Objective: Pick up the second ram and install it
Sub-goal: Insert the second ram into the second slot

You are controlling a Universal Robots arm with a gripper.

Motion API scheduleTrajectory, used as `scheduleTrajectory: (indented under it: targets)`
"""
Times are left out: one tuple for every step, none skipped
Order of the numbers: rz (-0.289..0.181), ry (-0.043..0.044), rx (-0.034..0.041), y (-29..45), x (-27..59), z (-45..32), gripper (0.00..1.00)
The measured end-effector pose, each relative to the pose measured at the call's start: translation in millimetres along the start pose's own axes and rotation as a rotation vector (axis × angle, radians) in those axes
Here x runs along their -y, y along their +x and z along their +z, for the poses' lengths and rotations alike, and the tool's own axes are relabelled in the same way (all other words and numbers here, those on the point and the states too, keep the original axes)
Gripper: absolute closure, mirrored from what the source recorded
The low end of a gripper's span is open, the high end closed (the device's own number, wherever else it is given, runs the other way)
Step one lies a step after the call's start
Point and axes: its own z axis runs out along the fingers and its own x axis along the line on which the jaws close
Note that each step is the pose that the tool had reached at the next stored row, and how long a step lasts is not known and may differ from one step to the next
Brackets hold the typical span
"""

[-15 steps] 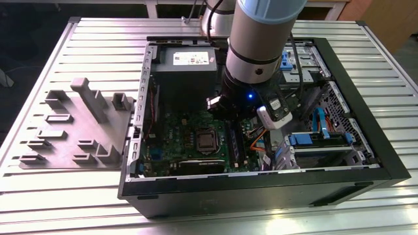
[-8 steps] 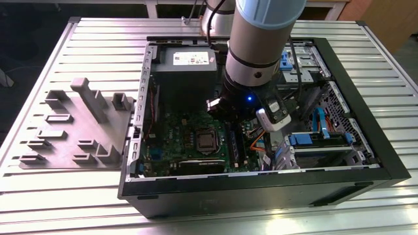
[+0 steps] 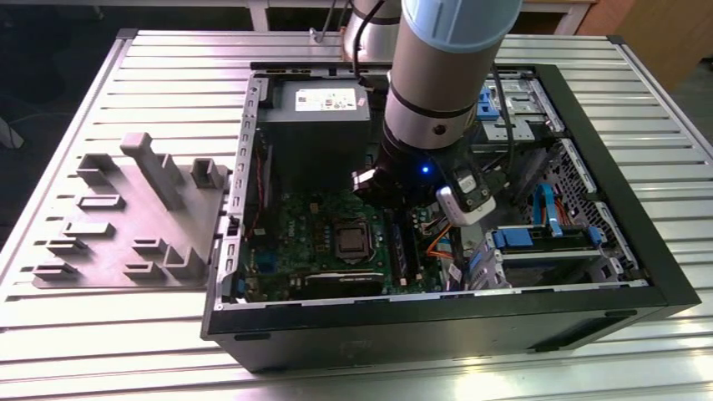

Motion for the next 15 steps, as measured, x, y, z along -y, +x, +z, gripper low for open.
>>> scheduleTrajectory:
  targets:
    - [0.000,0.0000,0.0000,0.0,0.0,0.0,0.89]
    - [0.000,-0.0013,-0.0001,0.0,0.1,-0.1,0.89]
    - [0.000,-0.0024,0.0001,0.0,0.0,-0.1,0.89]
    - [0.000,-0.0029,0.0001,0.0,0.0,0.0,0.89]
    - [0.000,-0.0035,0.0001,0.0,0.0,0.0,0.89]
    - [0.000,-0.0042,0.0001,0.0,0.0,0.0,0.89]
    - [0.000,-0.0050,0.0002,0.0,0.0,0.0,0.89]
    - [0.000,-0.0053,0.0002,0.0,0.0,0.2,0.89]
    - [0.000,-0.0056,0.0003,0.0,0.0,0.8,0.89]
    - [0.000,-0.0053,0.0002,0.0,0.0,1.3,0.89]
    - [0.000,-0.0051,0.0001,0.0,0.1,1.6,0.89]
    - [0.000,-0.0050,0.0000,0.0,0.1,1.9,0.89]
    - [0.000,-0.0051,0.0001,0.0,0.1,2.2,0.89]
    - [0.000,-0.0050,0.0001,0.0,0.1,2.2,0.89]
    - [0.000,-0.0050,0.0000,0.0,0.1,2.2,0.89]
